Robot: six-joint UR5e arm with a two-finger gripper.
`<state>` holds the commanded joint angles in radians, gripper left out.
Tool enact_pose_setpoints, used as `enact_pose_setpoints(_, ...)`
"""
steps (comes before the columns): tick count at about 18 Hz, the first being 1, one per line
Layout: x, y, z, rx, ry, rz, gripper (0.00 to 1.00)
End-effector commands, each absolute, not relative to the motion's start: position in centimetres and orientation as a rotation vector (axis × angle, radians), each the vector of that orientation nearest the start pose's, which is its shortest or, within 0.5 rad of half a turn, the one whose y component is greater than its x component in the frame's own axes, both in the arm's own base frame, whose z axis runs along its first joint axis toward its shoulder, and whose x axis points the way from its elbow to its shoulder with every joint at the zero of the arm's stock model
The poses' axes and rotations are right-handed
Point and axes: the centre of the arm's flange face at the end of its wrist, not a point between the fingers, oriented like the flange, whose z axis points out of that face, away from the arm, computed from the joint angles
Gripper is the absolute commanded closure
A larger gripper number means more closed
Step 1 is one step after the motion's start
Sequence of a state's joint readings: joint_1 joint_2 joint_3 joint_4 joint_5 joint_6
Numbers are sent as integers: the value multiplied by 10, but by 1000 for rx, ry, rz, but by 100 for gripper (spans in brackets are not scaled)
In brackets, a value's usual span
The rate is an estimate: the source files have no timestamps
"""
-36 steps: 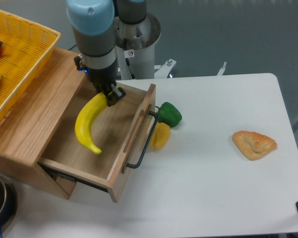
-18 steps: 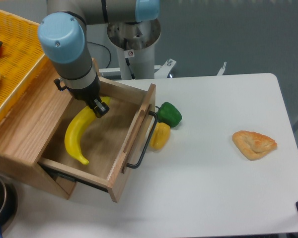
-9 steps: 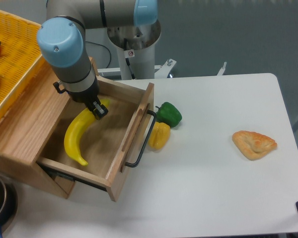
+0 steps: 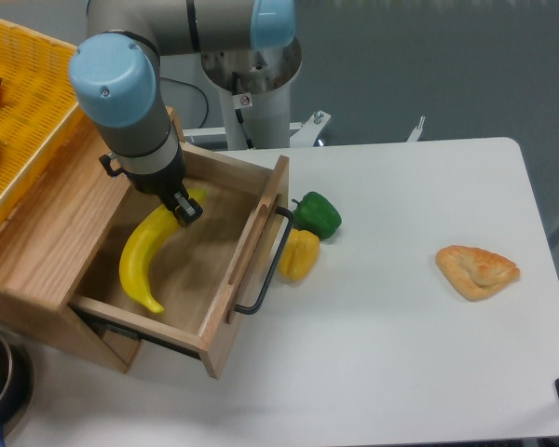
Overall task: Place the banana in the top drawer
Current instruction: 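Set the banana on the drawer floor and open the gripper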
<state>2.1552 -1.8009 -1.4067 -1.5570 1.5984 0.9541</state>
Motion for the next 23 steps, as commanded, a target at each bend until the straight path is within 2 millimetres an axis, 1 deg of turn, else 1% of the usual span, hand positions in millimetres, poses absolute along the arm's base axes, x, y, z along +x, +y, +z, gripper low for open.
enact_pose_setpoints(1,-218,557,447,-3141,578,-20,73)
enact_pose_setpoints(6,-226,554,447,-3136,600,-20,73)
enact_pose_setpoints(14,-225,554,436,-3149,603,-39,72)
enact_pose_setpoints(16,-224,553,434,-3157,607,-36,69)
enact_pose_setpoints(18,-224,552,432,-3160,608,-34,63)
enact_pose_setpoints(21,-223,552,432,-3161,611,-36,60)
enact_pose_setpoints(23,-223,552,431,-3161,611,-36,52)
